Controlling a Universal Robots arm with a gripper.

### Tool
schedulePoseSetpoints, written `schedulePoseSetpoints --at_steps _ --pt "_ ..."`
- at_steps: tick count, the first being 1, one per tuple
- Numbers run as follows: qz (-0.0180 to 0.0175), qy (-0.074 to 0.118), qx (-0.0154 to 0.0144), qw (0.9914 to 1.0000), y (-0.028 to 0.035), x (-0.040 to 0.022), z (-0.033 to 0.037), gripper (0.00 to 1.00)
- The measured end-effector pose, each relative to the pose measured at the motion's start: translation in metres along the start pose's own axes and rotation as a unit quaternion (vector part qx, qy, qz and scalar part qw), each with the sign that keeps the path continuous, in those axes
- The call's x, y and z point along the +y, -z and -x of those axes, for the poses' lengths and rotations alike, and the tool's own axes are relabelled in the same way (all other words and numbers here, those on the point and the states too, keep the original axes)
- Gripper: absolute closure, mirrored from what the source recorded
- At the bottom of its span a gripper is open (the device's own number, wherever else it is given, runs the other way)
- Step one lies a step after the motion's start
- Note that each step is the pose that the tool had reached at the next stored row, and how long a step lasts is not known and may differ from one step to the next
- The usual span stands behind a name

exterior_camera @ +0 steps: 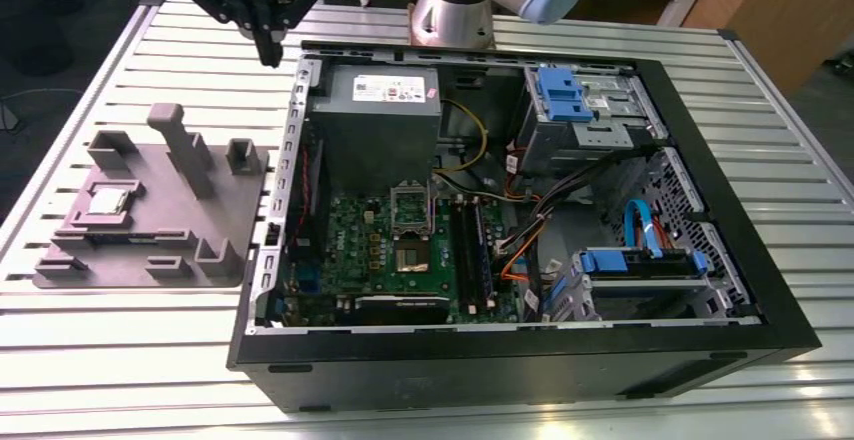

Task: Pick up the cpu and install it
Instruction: 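Reach for the cpu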

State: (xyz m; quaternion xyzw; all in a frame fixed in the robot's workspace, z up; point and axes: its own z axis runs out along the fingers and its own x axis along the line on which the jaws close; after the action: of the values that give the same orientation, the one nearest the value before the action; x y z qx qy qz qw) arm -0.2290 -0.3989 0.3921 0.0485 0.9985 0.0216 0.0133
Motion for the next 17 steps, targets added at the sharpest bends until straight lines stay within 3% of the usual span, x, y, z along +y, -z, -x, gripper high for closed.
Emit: schedulePoseSetpoints --at_steps 5,17 --pt "0.0000 0.000 0.0000 1.00000 0.0001 -0.0003 -0.0028 0.90" --pt "0.0002 0.007 0.0002 0.99998 0.0005 -0.0019 -0.0198 0.90"
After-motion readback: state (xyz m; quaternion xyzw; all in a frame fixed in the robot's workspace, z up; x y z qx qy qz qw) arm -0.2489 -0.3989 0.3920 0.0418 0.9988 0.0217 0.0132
